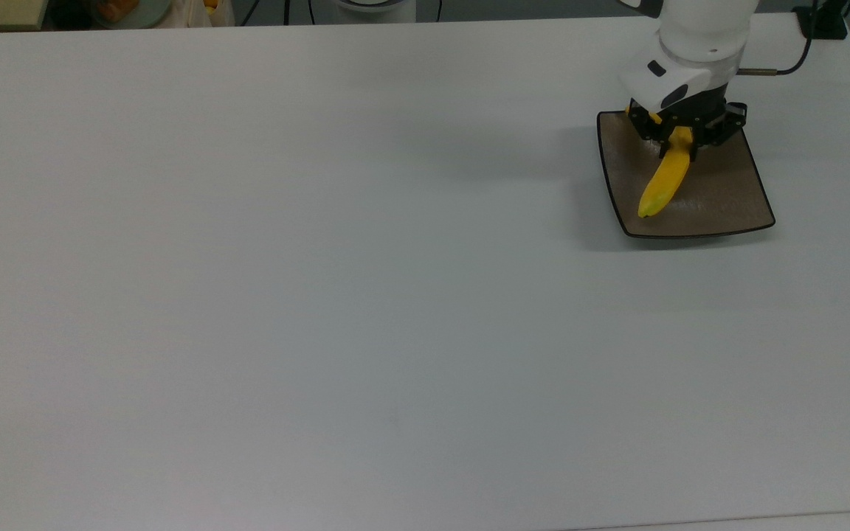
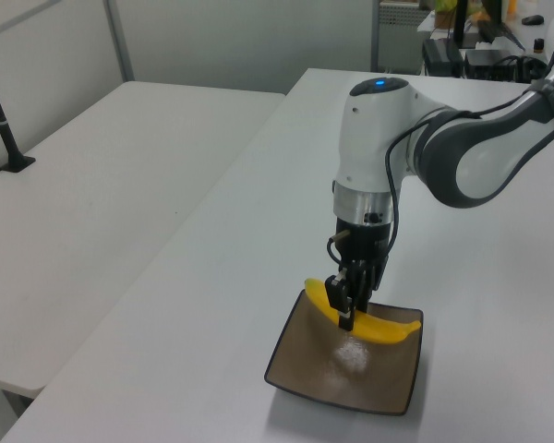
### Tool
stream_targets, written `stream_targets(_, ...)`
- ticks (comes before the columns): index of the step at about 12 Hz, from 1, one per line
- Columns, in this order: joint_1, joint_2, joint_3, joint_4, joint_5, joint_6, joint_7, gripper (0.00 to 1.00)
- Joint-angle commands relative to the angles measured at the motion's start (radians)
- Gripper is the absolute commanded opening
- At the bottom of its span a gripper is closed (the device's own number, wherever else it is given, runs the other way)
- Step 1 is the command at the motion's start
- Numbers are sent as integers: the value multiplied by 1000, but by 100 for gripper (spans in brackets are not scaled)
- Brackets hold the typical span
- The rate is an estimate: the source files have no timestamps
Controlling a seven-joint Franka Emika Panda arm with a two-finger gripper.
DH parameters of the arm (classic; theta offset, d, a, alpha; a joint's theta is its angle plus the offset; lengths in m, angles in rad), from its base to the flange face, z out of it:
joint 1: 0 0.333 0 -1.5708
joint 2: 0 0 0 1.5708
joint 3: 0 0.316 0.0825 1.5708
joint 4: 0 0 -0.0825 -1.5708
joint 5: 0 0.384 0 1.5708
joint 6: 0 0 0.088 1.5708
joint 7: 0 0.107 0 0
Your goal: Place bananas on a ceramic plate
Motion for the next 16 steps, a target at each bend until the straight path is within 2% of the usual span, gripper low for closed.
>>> stream_targets(1,13,24,-4,16,10,56,17,13)
stream_targets(3,11,33,-1,16,10,76,17,18)
stream_targets(5,13,36,-1,16,14,81,17,37)
stream_targets(7,18,38,2,16,12,81,17,46)
stream_targets(11,18,38,5,15,9,81,14,47)
stream_targets(12,19,38,5,13,9,81,14,63)
stream_targets(13,19,36,7,13,7,81,12,91)
stream_targets(14,21,32,8,12,-6,79,8,100)
stream_targets(16,33,17,8,12,-12,64,9,100)
